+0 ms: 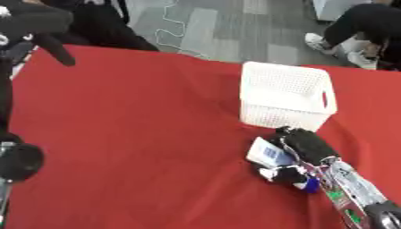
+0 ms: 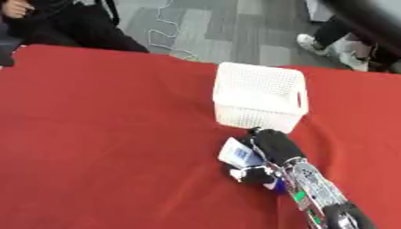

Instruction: Pick up objects on the table and place them in the box.

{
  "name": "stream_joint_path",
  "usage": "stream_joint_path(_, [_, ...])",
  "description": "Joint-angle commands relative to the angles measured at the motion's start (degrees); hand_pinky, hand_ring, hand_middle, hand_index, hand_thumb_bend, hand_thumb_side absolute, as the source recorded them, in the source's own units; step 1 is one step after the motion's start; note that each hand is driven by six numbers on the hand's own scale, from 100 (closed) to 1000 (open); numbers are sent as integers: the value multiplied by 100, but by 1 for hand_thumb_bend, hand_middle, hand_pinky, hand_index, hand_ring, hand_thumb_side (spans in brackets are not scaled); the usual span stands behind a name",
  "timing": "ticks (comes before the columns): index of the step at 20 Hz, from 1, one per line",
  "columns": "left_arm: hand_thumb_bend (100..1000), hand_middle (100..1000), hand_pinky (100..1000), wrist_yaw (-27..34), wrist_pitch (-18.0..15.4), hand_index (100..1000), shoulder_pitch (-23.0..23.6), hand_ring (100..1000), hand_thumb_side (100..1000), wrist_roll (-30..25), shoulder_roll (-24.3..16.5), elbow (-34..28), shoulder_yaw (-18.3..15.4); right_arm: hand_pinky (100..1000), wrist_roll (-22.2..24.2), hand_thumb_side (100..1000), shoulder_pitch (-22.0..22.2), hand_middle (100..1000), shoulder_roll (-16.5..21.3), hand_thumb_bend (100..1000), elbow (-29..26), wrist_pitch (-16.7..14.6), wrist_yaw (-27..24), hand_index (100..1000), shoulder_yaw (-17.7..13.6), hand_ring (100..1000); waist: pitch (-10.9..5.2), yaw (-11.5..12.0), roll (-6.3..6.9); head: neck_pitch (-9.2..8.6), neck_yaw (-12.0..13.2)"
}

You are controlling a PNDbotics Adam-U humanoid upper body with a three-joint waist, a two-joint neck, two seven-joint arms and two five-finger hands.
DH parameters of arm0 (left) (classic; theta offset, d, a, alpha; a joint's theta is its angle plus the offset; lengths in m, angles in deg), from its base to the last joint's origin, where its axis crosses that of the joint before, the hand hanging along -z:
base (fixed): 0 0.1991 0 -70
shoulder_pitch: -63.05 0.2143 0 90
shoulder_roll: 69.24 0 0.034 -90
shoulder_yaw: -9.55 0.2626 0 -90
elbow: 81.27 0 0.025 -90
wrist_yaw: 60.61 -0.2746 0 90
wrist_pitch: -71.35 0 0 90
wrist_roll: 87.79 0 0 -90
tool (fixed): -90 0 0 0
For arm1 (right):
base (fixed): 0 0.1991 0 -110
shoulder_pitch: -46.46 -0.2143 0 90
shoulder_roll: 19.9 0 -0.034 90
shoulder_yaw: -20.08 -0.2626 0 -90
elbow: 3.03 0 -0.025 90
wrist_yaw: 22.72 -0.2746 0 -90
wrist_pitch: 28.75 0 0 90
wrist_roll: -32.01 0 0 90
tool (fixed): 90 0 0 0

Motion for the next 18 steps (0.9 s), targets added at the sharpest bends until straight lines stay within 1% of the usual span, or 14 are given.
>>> stream_joint_path(1, [565,669,644,42,-16,797,-115,429,1000,-9,-85,-78,-15,100,91,574,103,507,105,449,214,-18,111,647,29,306,-14,7,6,-19,44])
stream_joint_path(2, [565,669,644,42,-17,797,-116,429,1000,-9,-84,-78,-15,100,106,574,104,507,106,449,224,-27,122,647,32,306,-14,8,6,-19,45])
stream_joint_path(3, [566,669,644,43,-18,797,-118,430,1000,-9,-84,-78,-15,100,131,561,108,503,106,420,239,-40,131,652,39,299,-14,9,5,-19,46])
stream_joint_path(6, [566,669,644,44,-19,797,-120,430,1000,-9,-83,-78,-17,100,152,551,109,479,104,409,262,-72,150,651,45,276,-13,11,4,-19,48])
stream_joint_path(7, [566,669,644,43,-19,797,-121,430,1000,-9,-83,-78,-17,100,139,553,110,472,105,357,266,-85,151,638,49,263,-13,11,4,-19,48])
stream_joint_path(8, [566,669,644,43,-19,797,-121,430,1000,-10,-83,-78,-17,100,116,553,112,468,106,347,272,-103,149,632,53,256,-13,11,4,-19,48])
stream_joint_path(9, [566,669,644,44,-19,797,-121,429,1000,-10,-83,-78,-17,100,82,570,113,452,106,296,278,-118,145,601,54,217,-13,11,4,-19,49])
stream_joint_path(10, [566,669,644,42,-19,797,-122,429,1000,-9,-83,-78,-18,100,39,566,115,453,105,303,286,-127,136,605,54,224,-13,11,4,-19,50])
stream_joint_path(11, [567,669,644,42,-20,797,-122,430,1000,-9,-83,-78,-19,100,-19,621,115,422,103,242,286,-135,122,559,54,157,-13,11,4,-19,52])
stream_joint_path(12, [566,669,644,42,-20,797,-123,430,1000,-8,-84,-78,-19,100,-87,608,118,426,103,253,288,-140,101,565,55,164,-13,11,4,-19,52])
stream_joint_path(13, [566,669,645,41,-20,797,-122,429,1000,-10,-84,-78,-19,100,-171,673,117,379,102,184,282,-145,75,508,54,105,-13,11,4,-19,52])
stream_joint_path(16, [565,669,645,41,-20,797,-124,430,1000,-13,-83,-78,-18,100,-377,716,126,336,101,161,288,-189,-22,478,64,100,-14,14,3,-19,47])
stream_joint_path(17, [565,669,645,41,-20,797,-124,429,1000,-14,-82,-78,-18,100,-449,751,123,276,93,142,278,-214,-78,444,68,100,-14,16,3,-19,49])
stream_joint_path(18, [565,669,645,41,-20,797,-125,429,1000,-15,-82,-78,-19,100,-538,750,125,282,88,142,263,-241,-161,447,69,100,-14,16,2,-19,52])
